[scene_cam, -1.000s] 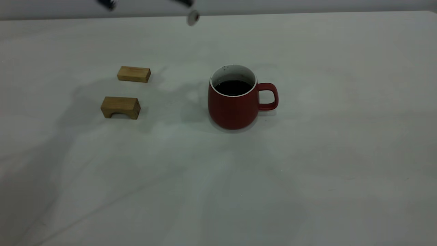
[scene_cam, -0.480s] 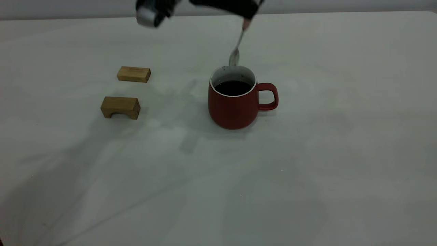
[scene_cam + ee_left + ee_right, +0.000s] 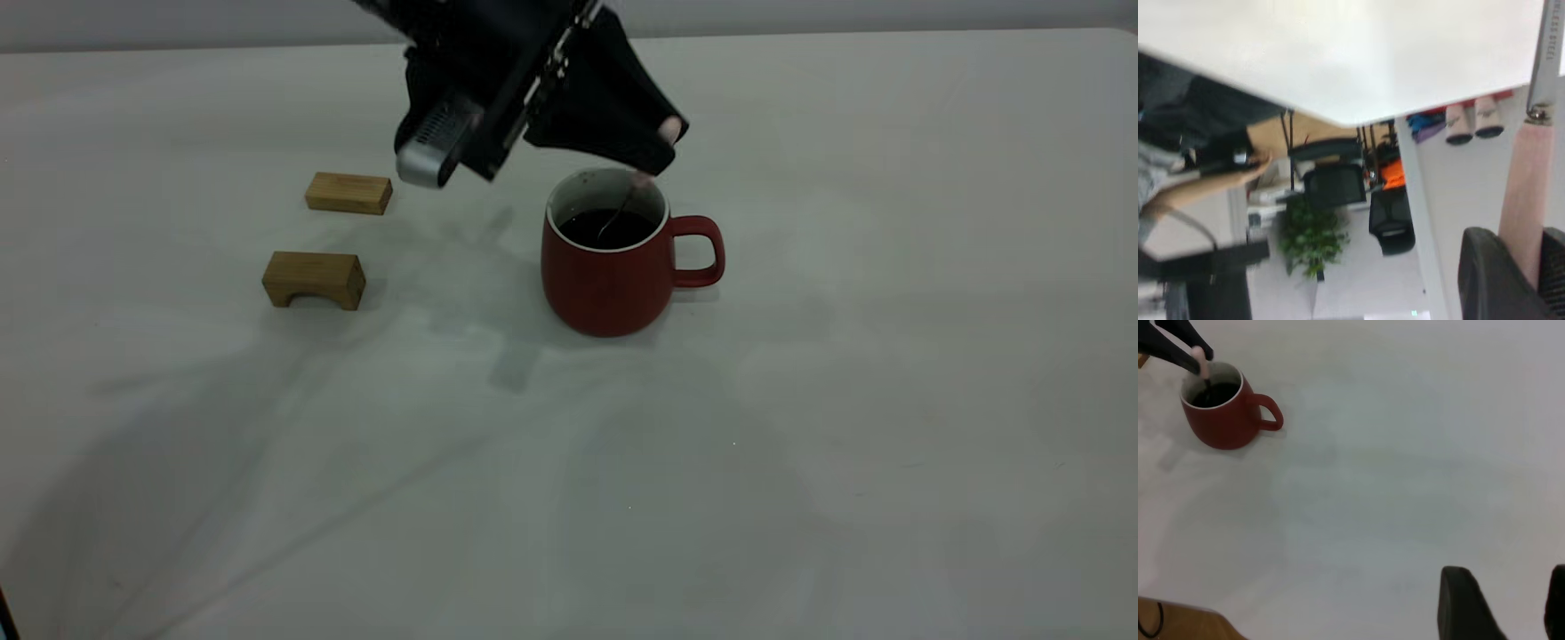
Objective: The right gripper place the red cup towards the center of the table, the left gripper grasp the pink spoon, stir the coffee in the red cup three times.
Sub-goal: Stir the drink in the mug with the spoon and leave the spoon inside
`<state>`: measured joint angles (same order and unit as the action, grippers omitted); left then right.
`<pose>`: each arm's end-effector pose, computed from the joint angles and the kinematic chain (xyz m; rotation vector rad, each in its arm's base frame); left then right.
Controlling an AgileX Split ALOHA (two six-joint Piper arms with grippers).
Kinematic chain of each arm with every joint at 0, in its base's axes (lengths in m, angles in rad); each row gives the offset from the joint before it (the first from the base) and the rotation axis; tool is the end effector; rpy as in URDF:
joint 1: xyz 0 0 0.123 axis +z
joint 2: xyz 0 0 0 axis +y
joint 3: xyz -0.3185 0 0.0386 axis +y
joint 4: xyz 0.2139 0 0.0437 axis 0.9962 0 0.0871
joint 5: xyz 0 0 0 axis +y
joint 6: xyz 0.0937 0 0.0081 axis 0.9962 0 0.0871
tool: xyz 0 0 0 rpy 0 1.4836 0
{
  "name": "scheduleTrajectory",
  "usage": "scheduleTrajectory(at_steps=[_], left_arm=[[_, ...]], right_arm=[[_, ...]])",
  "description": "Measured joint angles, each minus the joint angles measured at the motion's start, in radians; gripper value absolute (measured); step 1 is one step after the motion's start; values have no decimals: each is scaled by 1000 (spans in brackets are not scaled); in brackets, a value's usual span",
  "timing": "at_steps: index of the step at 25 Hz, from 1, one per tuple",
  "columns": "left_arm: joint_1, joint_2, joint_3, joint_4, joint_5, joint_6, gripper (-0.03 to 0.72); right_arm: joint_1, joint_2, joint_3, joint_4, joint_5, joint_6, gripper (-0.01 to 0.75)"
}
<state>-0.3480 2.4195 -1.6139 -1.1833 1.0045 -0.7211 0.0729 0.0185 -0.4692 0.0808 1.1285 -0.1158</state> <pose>0.4096 -0.2268 0.1248 1.2907 -2.0126 0.9434 -0.0666 0.0020 0.2478 -0.2081 2.1492 0.0741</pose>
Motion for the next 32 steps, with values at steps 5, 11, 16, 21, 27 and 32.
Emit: scheduleTrajectory(at_steps=[5,11,16,21,27,32], left_arm=[[0,21,0,-78,-30,148,175],[0,65,-1,-134,80,58,175],[18,35,-1,-17,61,-146,175],[26,17,-4,-14,-46,-16,175],[23,44,-7,-64,56,55,175],[38,45,-66,100,142,-94,175]], right_arm=[[0,0,0,0,0,0,334],[0,0,0,0,0,0,333],[0,0,0,0,0,0,332],[0,0,0,0,0,0,332],[0,0,0,0,0,0,332],[0,0,0,0,0,0,332]])
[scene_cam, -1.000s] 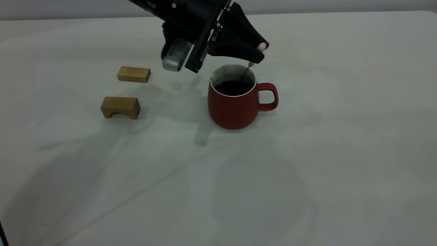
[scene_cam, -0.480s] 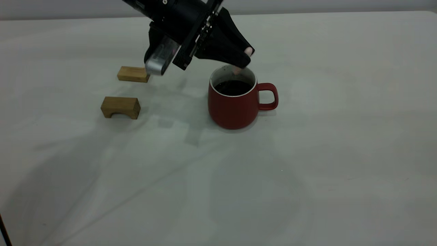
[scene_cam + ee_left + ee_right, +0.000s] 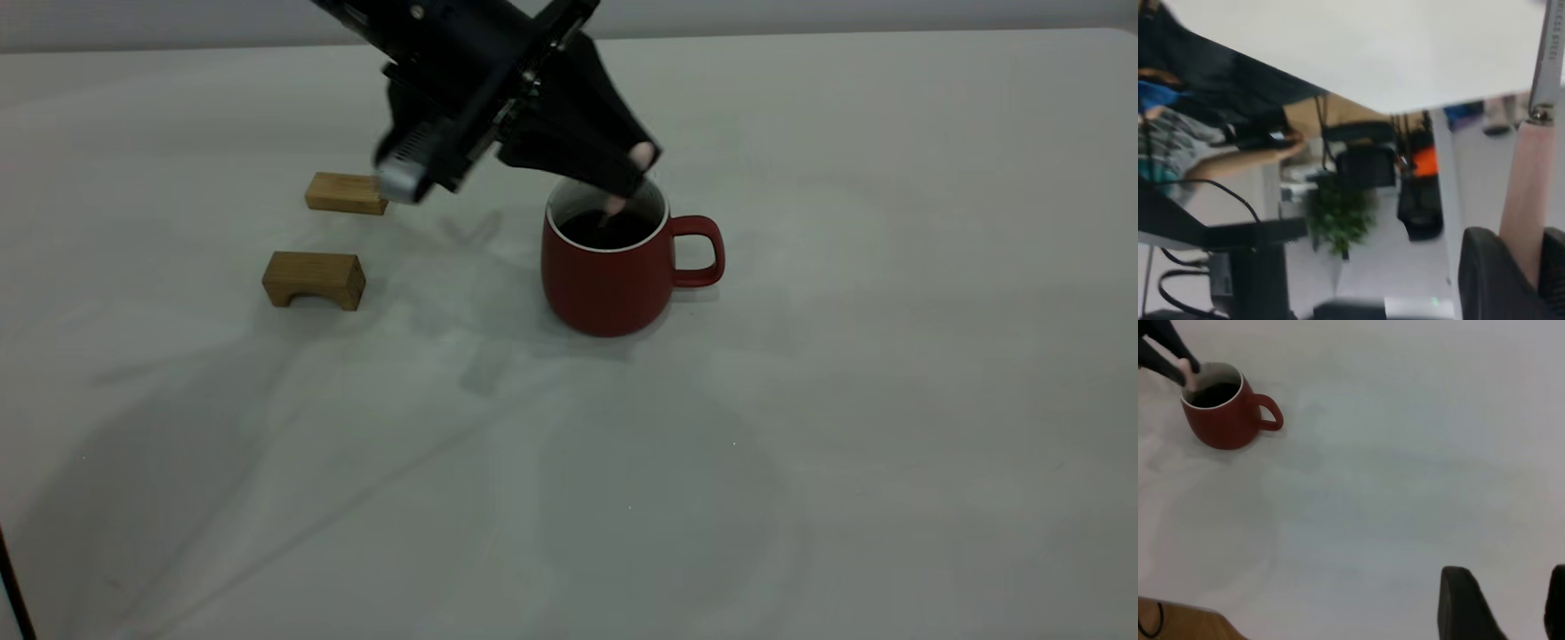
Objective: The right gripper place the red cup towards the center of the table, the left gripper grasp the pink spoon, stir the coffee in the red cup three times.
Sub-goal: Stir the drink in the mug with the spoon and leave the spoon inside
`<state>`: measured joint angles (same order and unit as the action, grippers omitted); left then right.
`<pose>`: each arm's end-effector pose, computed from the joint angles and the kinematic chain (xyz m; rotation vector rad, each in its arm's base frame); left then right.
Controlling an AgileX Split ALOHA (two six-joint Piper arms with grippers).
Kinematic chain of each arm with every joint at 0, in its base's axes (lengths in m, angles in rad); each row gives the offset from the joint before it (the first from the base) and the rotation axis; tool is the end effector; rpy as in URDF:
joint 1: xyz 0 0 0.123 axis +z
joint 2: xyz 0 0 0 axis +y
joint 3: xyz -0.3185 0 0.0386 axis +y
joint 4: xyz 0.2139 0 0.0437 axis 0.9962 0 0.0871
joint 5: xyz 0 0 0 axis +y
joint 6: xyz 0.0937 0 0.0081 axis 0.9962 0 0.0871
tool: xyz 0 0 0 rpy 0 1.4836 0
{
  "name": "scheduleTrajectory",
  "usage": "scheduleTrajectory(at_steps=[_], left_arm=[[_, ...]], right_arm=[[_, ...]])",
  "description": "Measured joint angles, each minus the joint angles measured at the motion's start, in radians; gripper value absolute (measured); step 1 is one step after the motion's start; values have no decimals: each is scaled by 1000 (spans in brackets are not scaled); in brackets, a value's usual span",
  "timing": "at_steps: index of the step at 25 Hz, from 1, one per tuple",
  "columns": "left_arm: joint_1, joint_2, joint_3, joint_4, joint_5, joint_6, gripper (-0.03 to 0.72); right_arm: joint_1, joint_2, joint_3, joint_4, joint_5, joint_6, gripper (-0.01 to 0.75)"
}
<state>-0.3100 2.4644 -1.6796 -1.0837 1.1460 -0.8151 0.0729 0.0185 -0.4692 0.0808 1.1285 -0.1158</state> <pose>0.4135 -0.2120 0.1167 1.2490 -1.9689 0.8029 -0.0666 0.0020 0.2478 -0.2081 2.1492 0.0741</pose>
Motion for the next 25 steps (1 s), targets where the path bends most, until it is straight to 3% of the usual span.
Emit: scheduleTrajectory(at_steps=[6,12,25], left_arm=[[7,2,-74,41,-68,70,175],[-19,52,-77,-16,-25,110,175],[-20,55,-110,156,-26,74,175]], right_arm=[[0,0,0,0,0,0,332],[0,0,0,0,0,0,332],[0,0,0,0,0,0,332]])
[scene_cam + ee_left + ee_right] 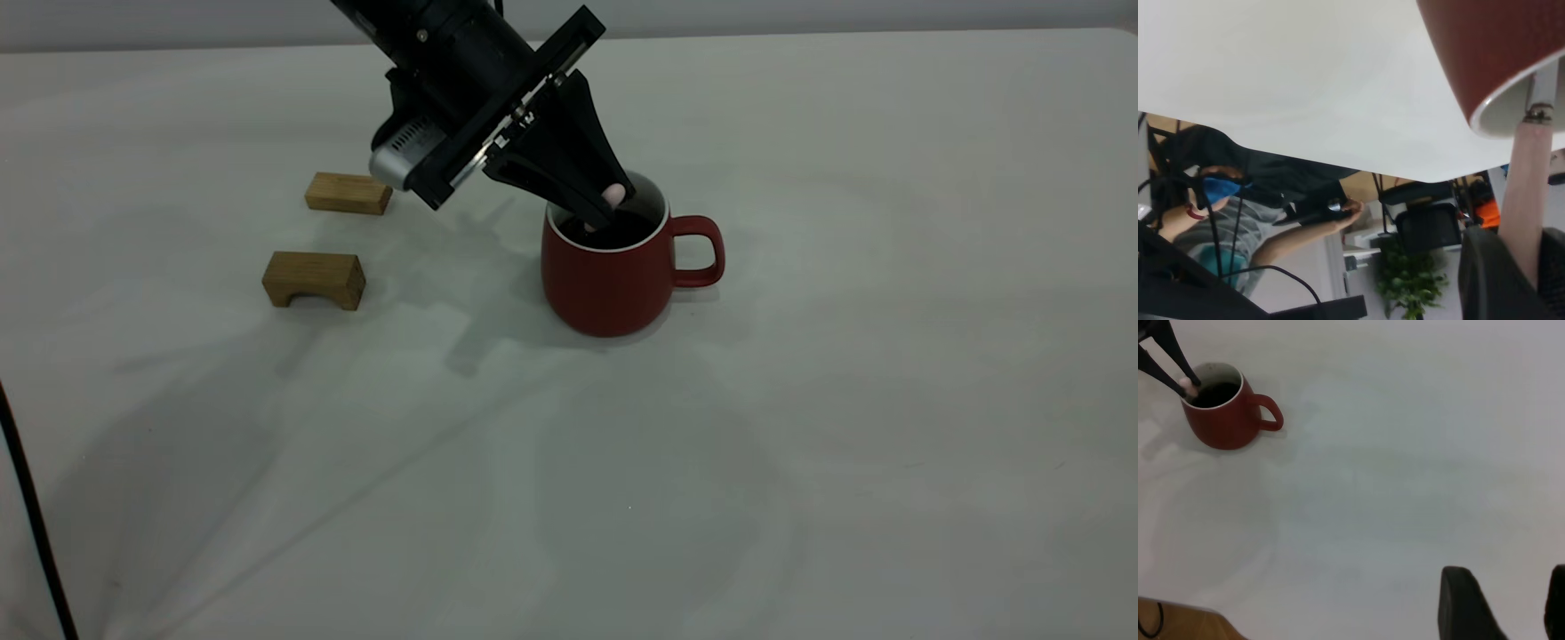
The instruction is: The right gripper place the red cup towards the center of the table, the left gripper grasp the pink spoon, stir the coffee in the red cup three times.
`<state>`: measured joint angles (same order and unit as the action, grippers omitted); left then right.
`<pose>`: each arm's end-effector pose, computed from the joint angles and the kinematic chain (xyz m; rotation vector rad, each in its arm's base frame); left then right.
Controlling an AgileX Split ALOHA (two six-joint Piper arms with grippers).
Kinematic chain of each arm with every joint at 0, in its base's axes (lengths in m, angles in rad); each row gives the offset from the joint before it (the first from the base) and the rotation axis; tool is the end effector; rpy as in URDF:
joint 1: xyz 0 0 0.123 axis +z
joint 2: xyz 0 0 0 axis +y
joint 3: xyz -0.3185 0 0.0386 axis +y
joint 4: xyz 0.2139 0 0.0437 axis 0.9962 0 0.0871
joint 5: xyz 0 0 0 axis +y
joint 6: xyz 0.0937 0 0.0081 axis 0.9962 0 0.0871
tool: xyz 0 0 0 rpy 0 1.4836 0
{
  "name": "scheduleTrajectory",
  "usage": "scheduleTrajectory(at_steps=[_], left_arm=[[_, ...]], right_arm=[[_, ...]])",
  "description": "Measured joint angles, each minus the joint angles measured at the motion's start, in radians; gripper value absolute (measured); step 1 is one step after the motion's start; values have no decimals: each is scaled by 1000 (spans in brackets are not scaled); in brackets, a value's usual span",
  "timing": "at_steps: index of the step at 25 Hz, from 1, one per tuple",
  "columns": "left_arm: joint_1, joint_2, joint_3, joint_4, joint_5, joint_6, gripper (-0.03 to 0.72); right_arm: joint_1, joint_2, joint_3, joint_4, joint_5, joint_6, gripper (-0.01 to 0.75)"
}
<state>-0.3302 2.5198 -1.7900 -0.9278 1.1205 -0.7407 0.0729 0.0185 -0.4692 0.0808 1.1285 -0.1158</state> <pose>0.4247 -0.2172 0.1020 1.1030 -2.2221 0.7684 -0.0666 0.0020 0.2478 -0.2081 2.1492 0.0741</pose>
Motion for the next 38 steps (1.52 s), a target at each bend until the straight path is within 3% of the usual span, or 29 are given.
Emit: scheduleTrajectory(at_steps=[4,11,14,21,23,27,31,38], left_arm=[[0,0,-77,93,34,-98,208],[0,0,-268,296,47,-97,364],[0,0,-342,393,47,-88,375],[-43,-99,-392,822,47,-56,379],[-52,-164,-392,911,47,17,379],[-52,-312,-390,972,47,429,379],[-52,-487,-252,928,47,669,379],[-51,-895,318,940,47,660,379]], right_arm=[[0,0,0,0,0,1,332],[0,0,0,0,0,1,332],[0,0,0,0,0,1,332],[0,0,0,0,0,1,332],[0,0,0,0,0,1,331],[0,0,0,0,0,1,332],[0,0,0,0,0,1,332],[0,0,0,0,0,1,332]])
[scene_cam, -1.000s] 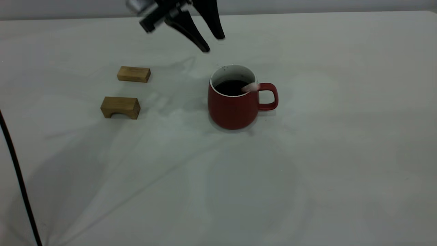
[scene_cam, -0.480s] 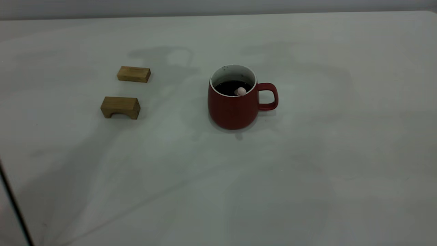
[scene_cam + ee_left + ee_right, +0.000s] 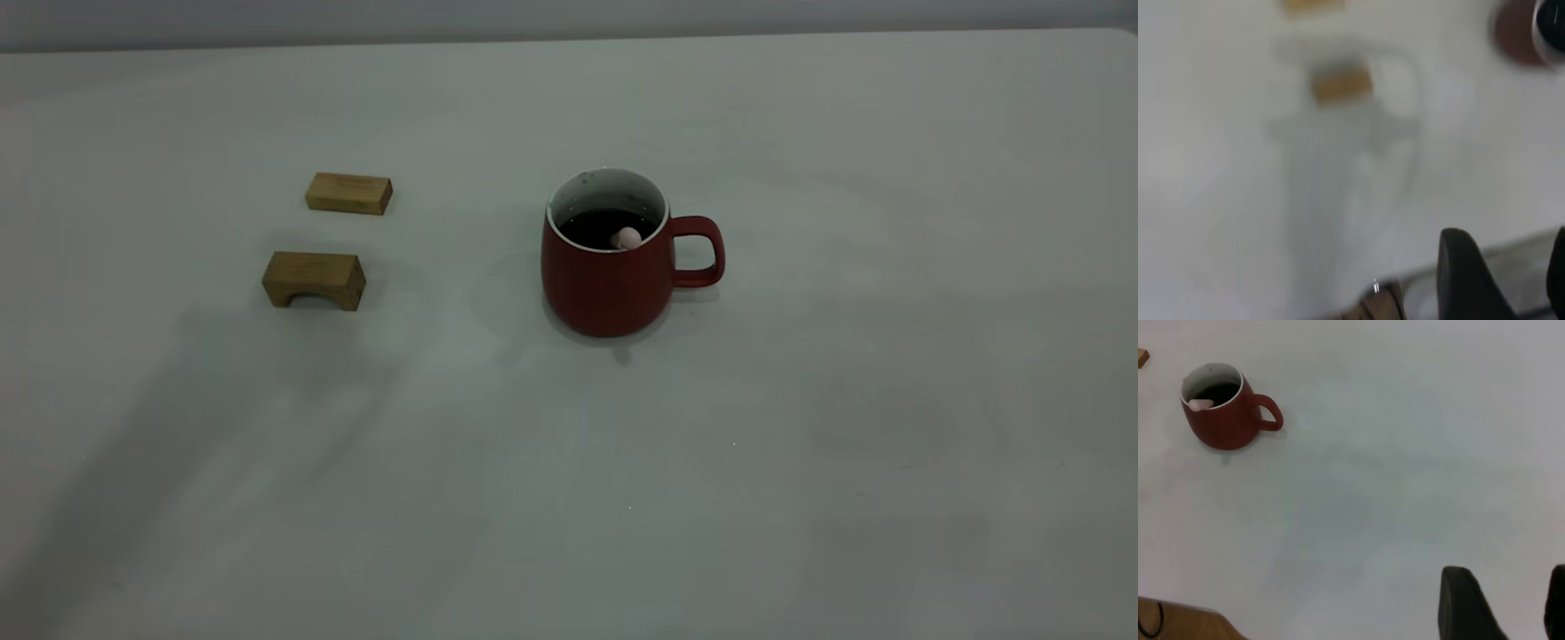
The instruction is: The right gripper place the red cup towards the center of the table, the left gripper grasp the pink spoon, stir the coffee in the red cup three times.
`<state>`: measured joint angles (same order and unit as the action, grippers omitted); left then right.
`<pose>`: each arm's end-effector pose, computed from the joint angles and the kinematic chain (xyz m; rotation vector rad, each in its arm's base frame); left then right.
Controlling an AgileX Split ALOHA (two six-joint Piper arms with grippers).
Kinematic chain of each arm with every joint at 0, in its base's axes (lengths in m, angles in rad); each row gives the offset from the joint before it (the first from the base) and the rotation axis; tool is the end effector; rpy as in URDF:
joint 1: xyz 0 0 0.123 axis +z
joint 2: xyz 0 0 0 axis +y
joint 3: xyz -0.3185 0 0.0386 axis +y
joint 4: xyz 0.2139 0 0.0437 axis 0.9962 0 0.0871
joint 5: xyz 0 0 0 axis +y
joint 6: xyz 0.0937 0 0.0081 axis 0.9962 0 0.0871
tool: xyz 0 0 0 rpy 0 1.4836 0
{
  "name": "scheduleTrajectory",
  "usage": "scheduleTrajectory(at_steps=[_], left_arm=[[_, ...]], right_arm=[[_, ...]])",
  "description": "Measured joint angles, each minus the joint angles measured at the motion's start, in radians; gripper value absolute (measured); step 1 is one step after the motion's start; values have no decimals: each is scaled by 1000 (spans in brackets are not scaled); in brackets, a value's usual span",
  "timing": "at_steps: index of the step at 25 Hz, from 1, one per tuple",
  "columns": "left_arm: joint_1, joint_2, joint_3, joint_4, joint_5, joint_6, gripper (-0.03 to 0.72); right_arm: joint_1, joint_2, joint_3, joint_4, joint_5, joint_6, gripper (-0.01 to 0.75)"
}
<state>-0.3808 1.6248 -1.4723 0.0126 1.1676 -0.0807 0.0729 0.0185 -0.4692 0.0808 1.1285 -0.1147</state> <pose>0.2834 -0.1123 0.3609 0.4239 2.7762 -0.0926 -0.0666 0.0020 0.2478 -0.2070 2.1494 0.0747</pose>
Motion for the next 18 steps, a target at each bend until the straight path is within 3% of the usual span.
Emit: scheduleTrajectory(at_steps=[9,13,18], left_arm=[[8,-646,654,19,-16,-23,379],[137,-950,815,22,-31,-25,379],[278,-1267,895,39,-35,22,379]], right_arm=[[0,0,0,0,0,0,332],[0,0,0,0,0,0,332],[0,0,0,0,0,0,331]])
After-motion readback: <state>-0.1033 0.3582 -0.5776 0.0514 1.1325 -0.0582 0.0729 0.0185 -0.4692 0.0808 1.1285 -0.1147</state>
